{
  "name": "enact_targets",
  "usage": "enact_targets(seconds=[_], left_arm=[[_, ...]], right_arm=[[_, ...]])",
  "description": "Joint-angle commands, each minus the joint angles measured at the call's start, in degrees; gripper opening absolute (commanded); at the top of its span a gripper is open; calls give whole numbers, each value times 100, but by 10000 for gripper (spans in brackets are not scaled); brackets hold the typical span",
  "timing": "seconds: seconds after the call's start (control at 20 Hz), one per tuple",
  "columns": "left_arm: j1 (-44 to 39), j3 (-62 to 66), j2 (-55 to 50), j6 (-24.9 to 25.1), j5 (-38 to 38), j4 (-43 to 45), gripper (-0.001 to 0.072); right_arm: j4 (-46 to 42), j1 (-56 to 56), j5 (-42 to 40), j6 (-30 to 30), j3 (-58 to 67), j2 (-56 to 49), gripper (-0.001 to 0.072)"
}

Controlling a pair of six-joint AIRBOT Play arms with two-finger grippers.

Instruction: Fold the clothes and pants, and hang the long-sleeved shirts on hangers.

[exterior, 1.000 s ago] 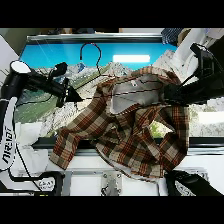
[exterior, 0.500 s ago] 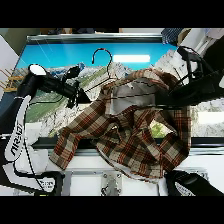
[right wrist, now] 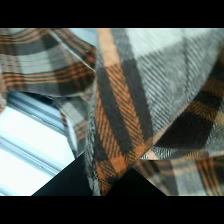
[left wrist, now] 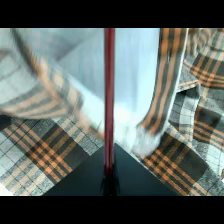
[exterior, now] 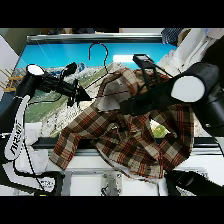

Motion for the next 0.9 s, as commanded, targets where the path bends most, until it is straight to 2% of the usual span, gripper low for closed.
enact_targets(seconds=[0.0,0.8,0.85], left_arm=[[-28,0,-4,-31,-68,-2,18],[-15,0,-4,-26,-251,4,18],[-17,2,-4,-24,-251,4,18]], right_arm=[[186,321,-415,-76,190,-376,28],[323,389,-433,-208,350,-667,41],[326,389,-428,-214,350,-667,129]])
